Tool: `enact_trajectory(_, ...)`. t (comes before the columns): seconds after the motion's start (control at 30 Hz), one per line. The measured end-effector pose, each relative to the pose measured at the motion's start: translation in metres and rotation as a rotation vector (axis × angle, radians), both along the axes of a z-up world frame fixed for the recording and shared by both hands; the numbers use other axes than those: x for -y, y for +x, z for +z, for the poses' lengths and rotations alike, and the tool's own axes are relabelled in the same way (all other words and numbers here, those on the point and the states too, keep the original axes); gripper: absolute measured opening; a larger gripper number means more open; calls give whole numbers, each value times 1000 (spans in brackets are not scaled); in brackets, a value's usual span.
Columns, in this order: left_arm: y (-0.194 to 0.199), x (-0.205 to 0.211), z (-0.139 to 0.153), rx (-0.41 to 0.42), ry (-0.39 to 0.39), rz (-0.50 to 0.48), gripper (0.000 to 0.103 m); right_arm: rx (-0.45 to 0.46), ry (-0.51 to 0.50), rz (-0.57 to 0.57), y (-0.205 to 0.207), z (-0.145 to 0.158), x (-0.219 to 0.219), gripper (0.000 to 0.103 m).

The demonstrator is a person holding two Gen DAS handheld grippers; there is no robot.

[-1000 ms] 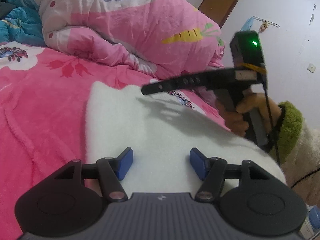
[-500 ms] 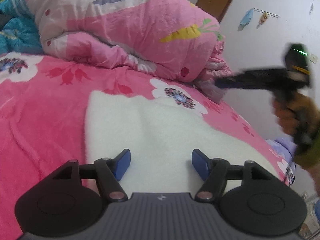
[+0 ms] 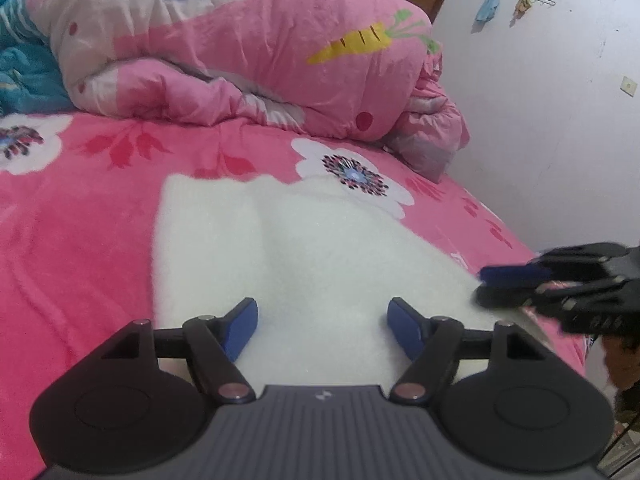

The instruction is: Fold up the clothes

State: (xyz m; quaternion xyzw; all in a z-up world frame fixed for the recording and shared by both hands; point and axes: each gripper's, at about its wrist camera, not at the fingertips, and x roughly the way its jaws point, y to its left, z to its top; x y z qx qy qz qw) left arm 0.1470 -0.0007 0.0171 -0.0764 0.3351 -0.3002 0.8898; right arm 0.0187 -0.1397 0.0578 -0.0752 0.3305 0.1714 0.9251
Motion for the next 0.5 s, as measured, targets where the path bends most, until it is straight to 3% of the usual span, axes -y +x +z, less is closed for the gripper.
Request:
enact_trajectory(0.17,-22,-2,-1,28,0,-29,73,70,-1,38,-42,30,-8,22)
enact_trajectory(0.27,-15,-2,-12,-32,-36,-25,76,-2,-80,35,-53,-1,-23,21)
enact_trajectory(0.37,-14,-1,-12,-52,-43,-11,75,5,-76,-5,-49,-22,-20,22)
enact_trajectory(0.5,-35,-10,9,-14,-22,-19,71,26,-87,-34,-58,-7,-24,21)
